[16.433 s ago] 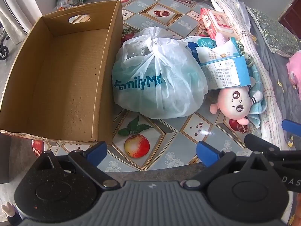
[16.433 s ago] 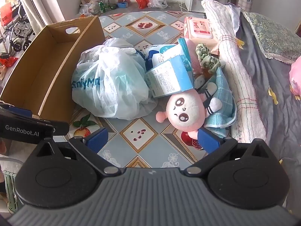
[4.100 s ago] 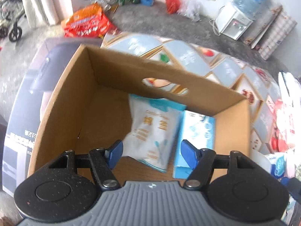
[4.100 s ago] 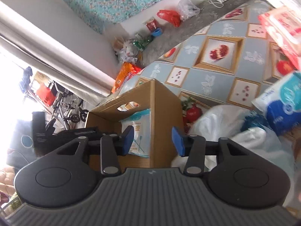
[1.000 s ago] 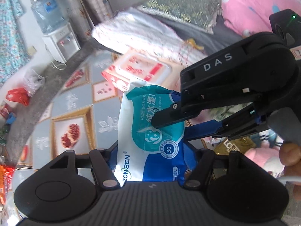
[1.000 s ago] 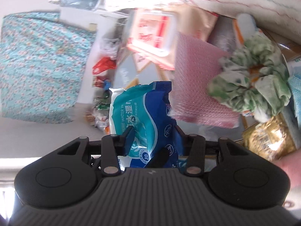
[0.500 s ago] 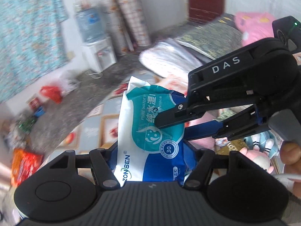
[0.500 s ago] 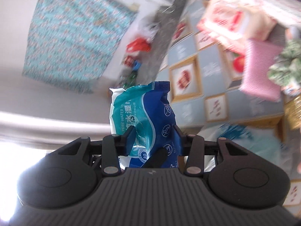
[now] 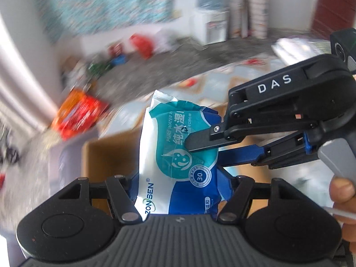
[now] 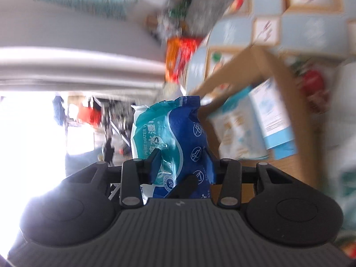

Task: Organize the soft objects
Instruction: 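Carry the wipes pack into the cardboard box with both tools and release it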

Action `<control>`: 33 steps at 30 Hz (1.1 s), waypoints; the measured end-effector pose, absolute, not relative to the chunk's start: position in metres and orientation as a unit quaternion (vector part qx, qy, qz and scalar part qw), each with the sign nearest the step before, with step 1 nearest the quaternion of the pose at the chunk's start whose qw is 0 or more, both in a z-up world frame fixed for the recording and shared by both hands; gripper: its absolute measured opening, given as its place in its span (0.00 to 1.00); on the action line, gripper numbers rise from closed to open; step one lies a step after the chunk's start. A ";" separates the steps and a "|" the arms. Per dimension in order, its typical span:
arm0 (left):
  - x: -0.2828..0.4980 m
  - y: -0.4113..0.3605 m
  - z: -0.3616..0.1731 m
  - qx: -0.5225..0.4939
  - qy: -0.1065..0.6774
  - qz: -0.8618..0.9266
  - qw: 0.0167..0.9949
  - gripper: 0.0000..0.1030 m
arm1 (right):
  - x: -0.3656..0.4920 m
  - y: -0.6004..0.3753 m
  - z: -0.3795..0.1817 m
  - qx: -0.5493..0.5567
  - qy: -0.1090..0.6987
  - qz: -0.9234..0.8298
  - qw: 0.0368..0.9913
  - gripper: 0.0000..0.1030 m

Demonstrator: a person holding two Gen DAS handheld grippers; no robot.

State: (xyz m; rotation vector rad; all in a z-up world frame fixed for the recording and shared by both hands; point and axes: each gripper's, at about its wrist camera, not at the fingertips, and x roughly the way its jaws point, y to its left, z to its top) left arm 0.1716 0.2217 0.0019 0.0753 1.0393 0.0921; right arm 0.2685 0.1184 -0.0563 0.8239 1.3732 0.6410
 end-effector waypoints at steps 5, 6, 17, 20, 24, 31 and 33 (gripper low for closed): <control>0.181 0.272 -0.031 0.023 0.514 0.079 0.854 0.66 | 0.280 0.176 -0.095 0.337 0.627 0.291 0.639 0.39; 0.183 0.279 -0.037 0.023 0.517 0.083 0.852 0.66 | 0.283 0.183 -0.104 0.335 0.629 0.291 0.638 0.39; 0.181 0.293 -0.089 0.030 0.550 0.105 0.828 0.69 | 0.301 0.204 -0.154 0.277 0.637 0.294 0.657 0.38; 0.179 0.290 -0.092 0.040 0.553 0.100 0.826 0.69 | 0.301 0.199 -0.150 0.275 0.631 0.293 0.664 0.38; 0.178 0.289 -0.093 0.037 0.564 0.099 0.819 0.69 | 0.303 0.190 -0.139 0.269 0.619 0.298 0.675 0.38; 0.166 0.282 -0.080 -0.001 0.593 0.113 0.797 0.69 | 0.304 0.161 -0.099 0.261 0.581 0.332 0.696 0.38; 0.163 0.281 -0.081 -0.018 0.608 0.116 0.785 0.69 | 0.302 0.150 -0.089 0.263 0.574 0.338 0.698 0.38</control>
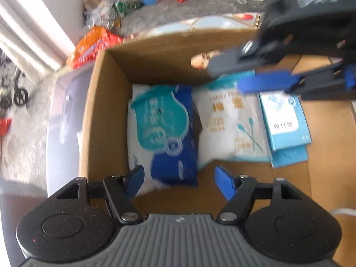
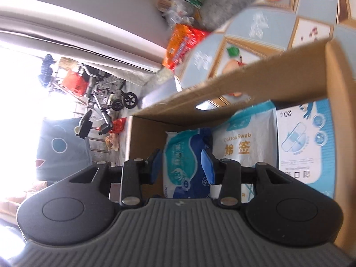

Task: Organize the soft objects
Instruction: 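Carry the wipes pack into the cardboard box with both tools and release it, then move both tools back toward the pile of items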

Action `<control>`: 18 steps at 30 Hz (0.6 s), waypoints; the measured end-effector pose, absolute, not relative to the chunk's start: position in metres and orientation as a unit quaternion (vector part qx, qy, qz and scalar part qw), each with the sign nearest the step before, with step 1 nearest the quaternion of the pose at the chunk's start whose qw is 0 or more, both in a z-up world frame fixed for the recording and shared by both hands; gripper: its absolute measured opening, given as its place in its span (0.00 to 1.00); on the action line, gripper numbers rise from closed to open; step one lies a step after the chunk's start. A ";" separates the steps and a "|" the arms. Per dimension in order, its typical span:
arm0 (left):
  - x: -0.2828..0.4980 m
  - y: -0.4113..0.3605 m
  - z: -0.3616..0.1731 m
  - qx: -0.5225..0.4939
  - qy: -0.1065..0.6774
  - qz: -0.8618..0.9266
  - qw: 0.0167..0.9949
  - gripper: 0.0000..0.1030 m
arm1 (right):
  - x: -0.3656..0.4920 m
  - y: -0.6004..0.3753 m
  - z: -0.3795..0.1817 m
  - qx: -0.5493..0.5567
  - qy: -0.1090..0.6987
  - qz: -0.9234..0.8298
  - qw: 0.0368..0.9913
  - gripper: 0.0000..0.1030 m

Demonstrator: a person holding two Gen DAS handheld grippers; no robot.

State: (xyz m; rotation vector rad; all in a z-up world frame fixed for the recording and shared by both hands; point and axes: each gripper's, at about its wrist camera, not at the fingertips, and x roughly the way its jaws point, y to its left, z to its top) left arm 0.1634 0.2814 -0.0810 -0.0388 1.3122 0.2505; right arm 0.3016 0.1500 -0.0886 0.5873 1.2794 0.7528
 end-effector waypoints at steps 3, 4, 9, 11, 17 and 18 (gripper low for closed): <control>0.158 0.279 -0.089 -0.040 0.630 0.115 0.767 0.68 | 0.296 0.138 -0.080 0.268 0.570 0.345 0.696 0.38; 0.159 0.281 -0.095 -0.045 0.637 0.115 0.761 0.68 | 0.293 0.136 -0.078 0.270 0.570 0.345 0.695 0.38; 0.160 0.283 -0.114 -0.049 0.651 0.122 0.748 0.63 | 0.279 0.130 -0.081 0.278 0.575 0.345 0.687 0.38; 0.164 0.284 -0.114 -0.032 0.642 0.127 0.756 0.63 | 0.276 0.127 -0.081 0.281 0.575 0.342 0.688 0.38; 0.174 0.287 -0.104 -0.021 0.625 0.128 0.770 0.63 | 0.271 0.112 -0.077 0.293 0.564 0.333 0.696 0.38; 0.175 0.285 -0.106 -0.020 0.627 0.130 0.768 0.64 | 0.270 0.110 -0.076 0.294 0.563 0.332 0.697 0.38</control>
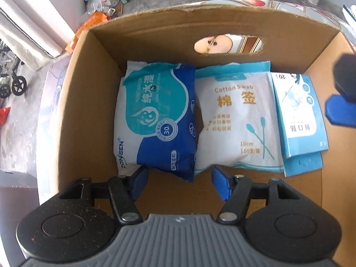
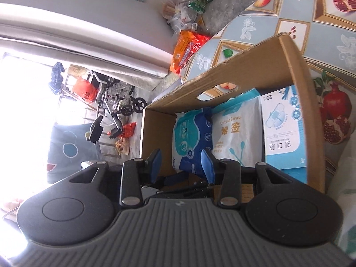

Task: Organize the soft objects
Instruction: 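Move both tools back toward the pile of items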

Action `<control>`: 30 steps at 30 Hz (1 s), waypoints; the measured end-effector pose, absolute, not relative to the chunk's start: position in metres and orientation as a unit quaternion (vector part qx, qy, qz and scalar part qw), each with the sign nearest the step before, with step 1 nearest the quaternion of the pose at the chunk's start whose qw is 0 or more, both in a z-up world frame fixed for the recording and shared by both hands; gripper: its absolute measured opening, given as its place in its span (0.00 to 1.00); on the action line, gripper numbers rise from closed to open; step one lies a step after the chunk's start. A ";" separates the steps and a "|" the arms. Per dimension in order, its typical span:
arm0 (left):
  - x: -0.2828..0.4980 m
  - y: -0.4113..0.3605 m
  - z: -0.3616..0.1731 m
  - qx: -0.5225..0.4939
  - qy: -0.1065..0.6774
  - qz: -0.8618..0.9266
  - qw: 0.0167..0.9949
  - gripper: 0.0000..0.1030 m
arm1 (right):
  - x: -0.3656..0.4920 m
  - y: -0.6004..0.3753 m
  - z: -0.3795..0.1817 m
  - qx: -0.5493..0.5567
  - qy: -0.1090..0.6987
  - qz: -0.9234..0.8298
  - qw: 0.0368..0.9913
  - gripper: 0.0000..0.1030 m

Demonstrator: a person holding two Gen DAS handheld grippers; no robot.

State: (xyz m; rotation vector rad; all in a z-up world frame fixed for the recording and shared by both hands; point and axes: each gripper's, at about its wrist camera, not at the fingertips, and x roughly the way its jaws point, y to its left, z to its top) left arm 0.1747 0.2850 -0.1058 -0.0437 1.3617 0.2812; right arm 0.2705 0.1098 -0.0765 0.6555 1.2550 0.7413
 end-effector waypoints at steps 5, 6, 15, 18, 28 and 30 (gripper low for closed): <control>0.173 0.281 -0.100 -0.015 0.638 0.131 0.758 0.71 | 0.264 0.096 -0.070 0.301 0.555 0.333 0.701 0.40; 0.170 0.279 -0.098 -0.013 0.637 0.133 0.759 0.73 | 0.262 0.092 -0.068 0.305 0.551 0.335 0.701 0.41; 0.140 0.243 -0.035 0.006 0.604 0.176 0.777 0.74 | 0.241 0.014 -0.036 0.355 0.487 0.343 0.721 0.53; 0.148 0.211 -0.011 -0.001 0.576 0.169 0.800 0.75 | 0.235 -0.036 -0.028 0.361 0.480 0.321 0.732 0.59; 0.226 0.061 0.001 0.024 0.516 0.040 0.855 0.78 | 0.230 -0.222 -0.040 0.393 0.475 0.146 0.774 0.68; 0.243 0.030 -0.012 0.047 0.518 0.010 0.854 0.78 | 0.237 -0.252 -0.047 0.400 0.468 0.118 0.779 0.68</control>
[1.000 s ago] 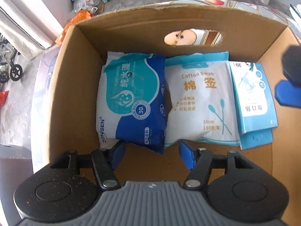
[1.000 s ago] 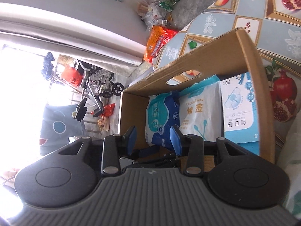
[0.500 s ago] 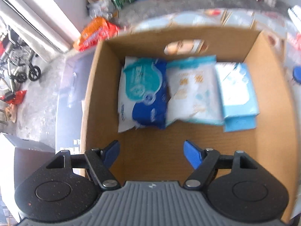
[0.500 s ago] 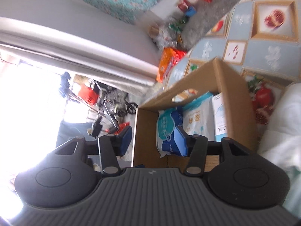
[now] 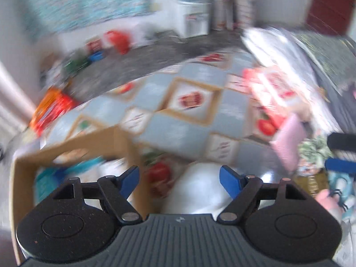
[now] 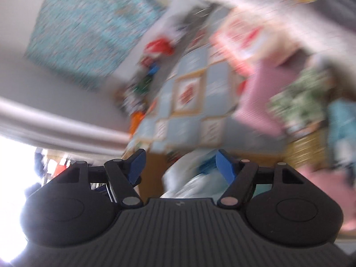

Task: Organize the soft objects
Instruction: 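Move both tools back toward the pile of items, then grasp the pink mesh sponge with the right tool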

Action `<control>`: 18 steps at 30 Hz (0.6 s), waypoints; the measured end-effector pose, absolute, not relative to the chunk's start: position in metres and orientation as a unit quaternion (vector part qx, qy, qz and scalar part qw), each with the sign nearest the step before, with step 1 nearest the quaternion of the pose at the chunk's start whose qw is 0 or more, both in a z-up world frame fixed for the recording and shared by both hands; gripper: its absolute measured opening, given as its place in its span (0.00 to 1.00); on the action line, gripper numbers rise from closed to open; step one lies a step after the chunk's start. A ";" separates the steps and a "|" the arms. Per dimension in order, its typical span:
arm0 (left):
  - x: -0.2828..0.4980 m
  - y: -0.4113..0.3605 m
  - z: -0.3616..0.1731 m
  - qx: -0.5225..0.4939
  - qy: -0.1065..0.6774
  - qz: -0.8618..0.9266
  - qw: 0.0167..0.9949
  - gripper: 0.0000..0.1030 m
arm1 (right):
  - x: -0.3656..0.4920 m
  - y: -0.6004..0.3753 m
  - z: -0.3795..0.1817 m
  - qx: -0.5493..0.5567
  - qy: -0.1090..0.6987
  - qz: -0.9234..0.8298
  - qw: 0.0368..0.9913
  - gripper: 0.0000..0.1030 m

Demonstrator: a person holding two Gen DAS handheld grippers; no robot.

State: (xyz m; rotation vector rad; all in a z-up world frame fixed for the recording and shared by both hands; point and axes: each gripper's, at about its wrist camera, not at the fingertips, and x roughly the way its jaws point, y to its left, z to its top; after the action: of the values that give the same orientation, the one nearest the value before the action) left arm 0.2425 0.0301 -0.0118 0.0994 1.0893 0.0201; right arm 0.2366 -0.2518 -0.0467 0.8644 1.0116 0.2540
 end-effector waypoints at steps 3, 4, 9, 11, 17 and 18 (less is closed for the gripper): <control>0.264 -0.012 -0.031 0.072 0.526 -0.031 0.847 0.77 | 0.258 -0.286 -0.054 0.376 0.459 0.106 0.798 0.68; 0.271 -0.024 -0.037 0.071 0.533 -0.046 0.842 0.77 | 0.268 -0.294 -0.056 0.362 0.459 0.109 0.804 0.68; 0.297 -0.062 -0.073 0.019 0.577 -0.084 0.812 0.61 | 0.334 -0.319 -0.075 0.288 0.486 0.145 0.813 0.68; 0.304 -0.070 -0.088 -0.003 0.592 -0.092 0.801 0.60 | 0.358 -0.319 -0.086 0.263 0.506 0.160 0.806 0.68; 0.320 -0.089 -0.122 -0.043 0.625 -0.104 0.772 0.55 | 0.401 -0.306 -0.129 0.223 0.552 0.198 0.779 0.67; 0.322 -0.090 -0.127 -0.051 0.628 -0.104 0.770 0.55 | 0.405 -0.303 -0.135 0.220 0.560 0.202 0.773 0.67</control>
State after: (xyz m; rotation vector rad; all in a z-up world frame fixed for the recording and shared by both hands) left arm 0.3220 -0.0901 -0.1270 -0.1116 1.3621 -0.2266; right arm 0.4046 -0.3030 -0.1352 0.4761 1.2123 0.4377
